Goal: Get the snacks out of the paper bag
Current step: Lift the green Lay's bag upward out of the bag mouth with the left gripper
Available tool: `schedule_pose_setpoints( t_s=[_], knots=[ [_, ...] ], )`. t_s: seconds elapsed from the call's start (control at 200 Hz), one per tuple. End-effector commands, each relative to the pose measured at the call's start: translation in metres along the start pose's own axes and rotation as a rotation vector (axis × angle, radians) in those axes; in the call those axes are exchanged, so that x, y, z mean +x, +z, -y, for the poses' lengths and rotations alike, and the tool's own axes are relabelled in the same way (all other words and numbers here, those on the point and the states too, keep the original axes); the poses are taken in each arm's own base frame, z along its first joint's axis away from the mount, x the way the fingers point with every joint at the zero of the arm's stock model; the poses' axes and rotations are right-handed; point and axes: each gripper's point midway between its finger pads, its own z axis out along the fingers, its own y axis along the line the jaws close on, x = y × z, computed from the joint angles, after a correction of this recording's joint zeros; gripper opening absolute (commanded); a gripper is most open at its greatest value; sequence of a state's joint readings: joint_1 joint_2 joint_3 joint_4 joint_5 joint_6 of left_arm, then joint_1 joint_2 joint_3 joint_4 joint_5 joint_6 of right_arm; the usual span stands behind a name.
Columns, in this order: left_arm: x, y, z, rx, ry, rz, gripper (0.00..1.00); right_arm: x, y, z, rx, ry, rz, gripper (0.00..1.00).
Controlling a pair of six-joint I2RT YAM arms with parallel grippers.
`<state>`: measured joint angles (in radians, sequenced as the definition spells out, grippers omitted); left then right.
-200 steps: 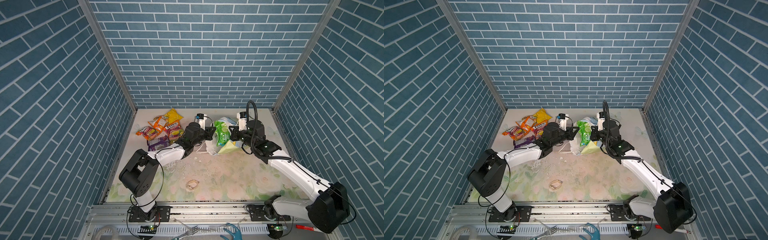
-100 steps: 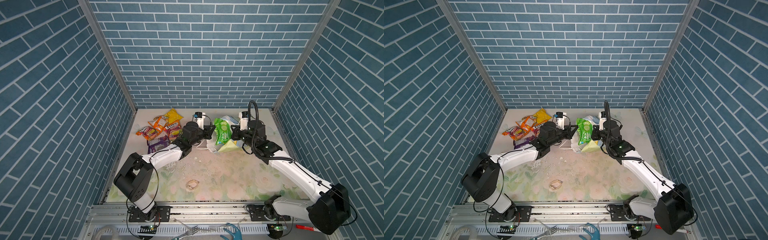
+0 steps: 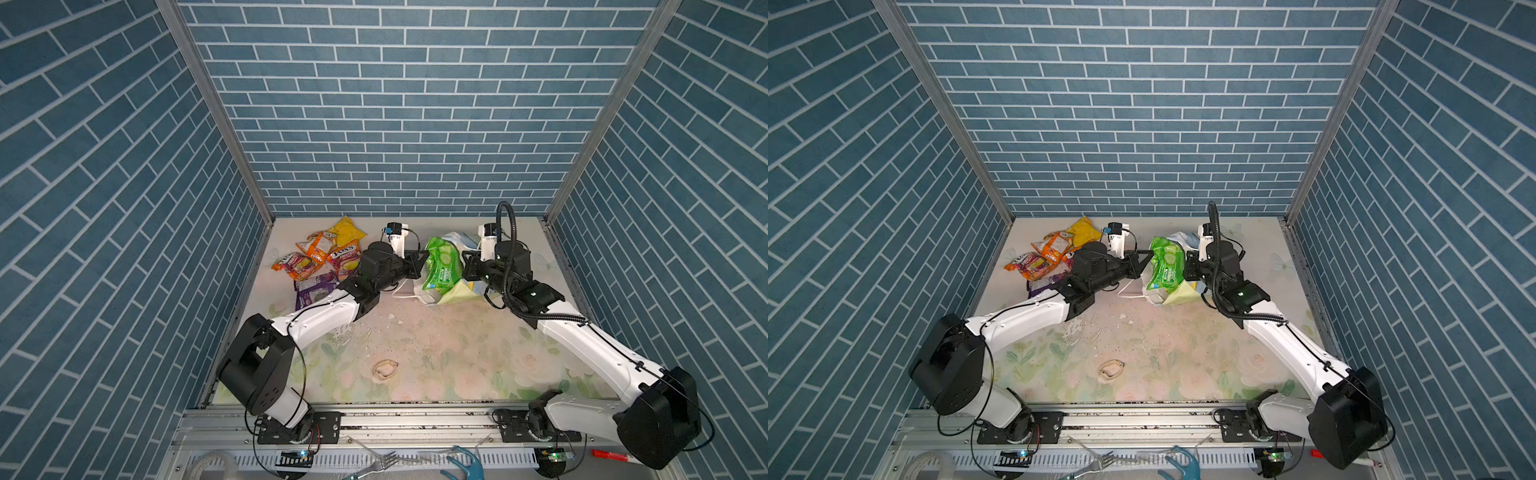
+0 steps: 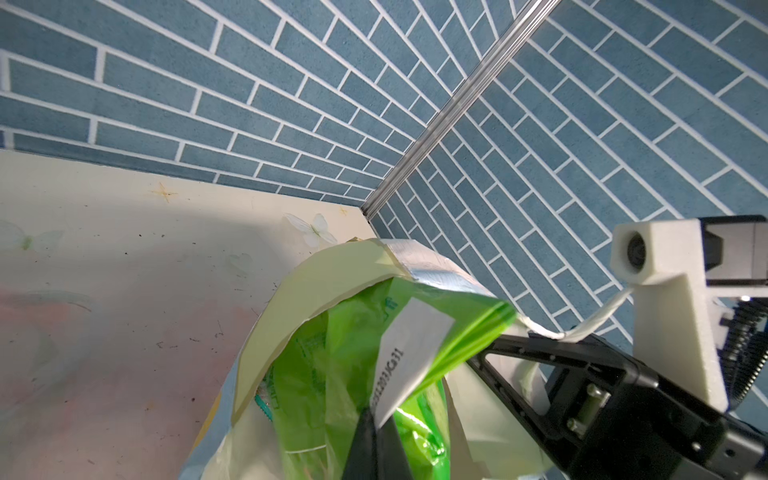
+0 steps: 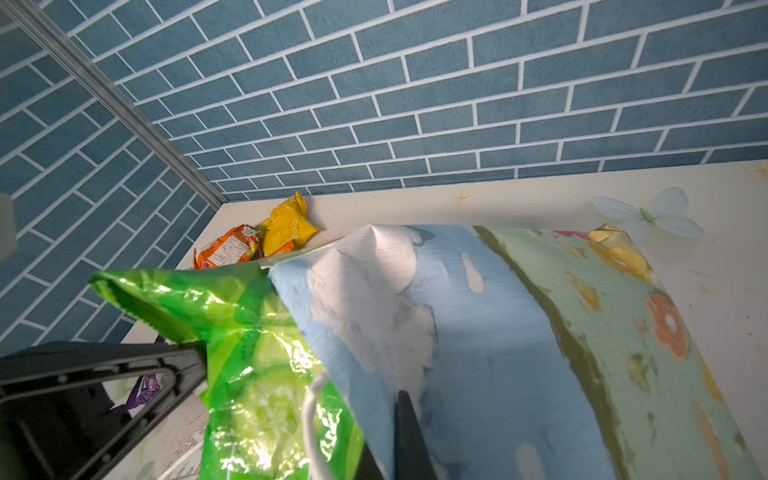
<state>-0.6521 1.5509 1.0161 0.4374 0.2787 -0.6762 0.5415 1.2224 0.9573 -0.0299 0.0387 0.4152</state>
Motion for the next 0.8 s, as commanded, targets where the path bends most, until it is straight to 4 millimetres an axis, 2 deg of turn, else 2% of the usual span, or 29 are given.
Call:
schedule_pose_setpoints(
  t_s=[0.0,0.15,0.16,0.205,0.225,0.48,0.685,0.795],
  knots=[
    [-0.017,-0.005,0.009,0.026,0.02,0.035,0.0,0.006,-0.001,0.001,0.007,0.044,-0.034,0.0],
    [-0.01,-0.005,0.003,0.007,0.009,0.02,0.0,0.005,0.002,-0.002,-0.01,0.048,-0.037,0.0],
    [-0.009,-0.005,0.002,0.004,0.008,0.017,0.03,0.005,0.002,-0.002,-0.01,0.049,-0.038,0.0],
    [-0.007,-0.005,-0.001,-0.003,0.005,0.011,0.33,0.006,0.004,-0.003,-0.017,0.049,-0.043,0.0],
    [-0.005,-0.005,-0.002,-0.006,0.0,0.007,0.42,0.006,0.004,-0.004,-0.021,0.05,-0.045,0.0],
    [0.01,0.0,-0.005,0.017,0.005,-0.036,0.94,0.015,0.01,-0.004,-0.029,0.07,-0.062,0.0],
    [0.029,0.016,-0.017,-0.023,0.015,-0.093,0.96,0.013,0.01,-0.006,-0.042,0.079,-0.053,0.0],
    [0.038,0.029,-0.011,0.042,-0.024,-0.113,0.89,0.012,0.012,-0.008,-0.052,0.08,-0.052,0.0]
  ],
)
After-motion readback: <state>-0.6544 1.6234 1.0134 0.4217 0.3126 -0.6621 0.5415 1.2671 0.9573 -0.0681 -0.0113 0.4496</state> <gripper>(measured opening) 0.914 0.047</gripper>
